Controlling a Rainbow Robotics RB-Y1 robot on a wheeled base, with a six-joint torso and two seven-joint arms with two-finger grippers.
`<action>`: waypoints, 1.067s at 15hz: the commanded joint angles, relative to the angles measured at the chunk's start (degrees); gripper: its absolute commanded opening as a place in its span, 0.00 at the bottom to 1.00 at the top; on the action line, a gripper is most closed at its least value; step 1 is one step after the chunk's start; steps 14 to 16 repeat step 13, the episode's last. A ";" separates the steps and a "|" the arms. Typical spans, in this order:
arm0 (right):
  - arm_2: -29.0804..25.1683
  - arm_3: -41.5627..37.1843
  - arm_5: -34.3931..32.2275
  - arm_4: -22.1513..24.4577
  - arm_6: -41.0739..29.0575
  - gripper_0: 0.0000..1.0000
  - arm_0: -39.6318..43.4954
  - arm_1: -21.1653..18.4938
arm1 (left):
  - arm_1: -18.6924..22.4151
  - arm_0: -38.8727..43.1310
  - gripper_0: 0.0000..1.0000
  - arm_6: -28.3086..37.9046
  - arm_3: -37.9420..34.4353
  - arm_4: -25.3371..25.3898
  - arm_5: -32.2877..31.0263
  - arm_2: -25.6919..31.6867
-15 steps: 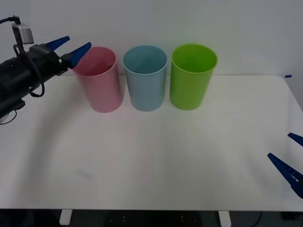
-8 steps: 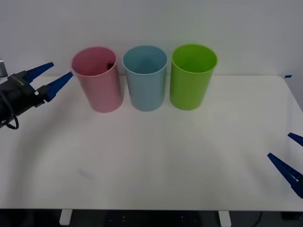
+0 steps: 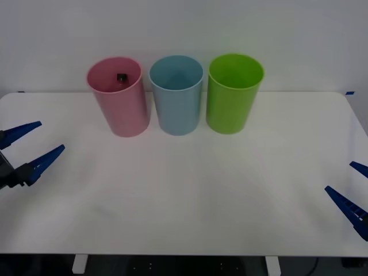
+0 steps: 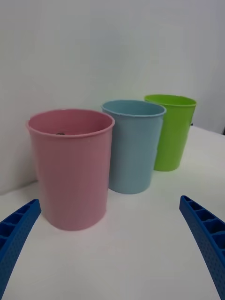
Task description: Grasp the object on the table and drop it into the matching bin: aluminum can to the light blue bin, PET bottle to the pink bin.
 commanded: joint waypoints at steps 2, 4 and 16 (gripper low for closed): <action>0.00 0.00 0.00 0.00 0.00 1.00 0.00 0.00 | 0.00 4.95 1.00 -2.61 0.01 -0.08 -5.08 2.97; 0.00 0.00 0.00 0.00 0.00 1.00 0.00 0.00 | 0.00 7.50 1.00 -3.48 0.01 0.01 -7.98 4.73; 0.00 0.00 0.00 0.00 0.00 1.00 0.00 0.00 | 0.00 10.31 1.00 -3.84 0.09 1.15 -8.51 5.61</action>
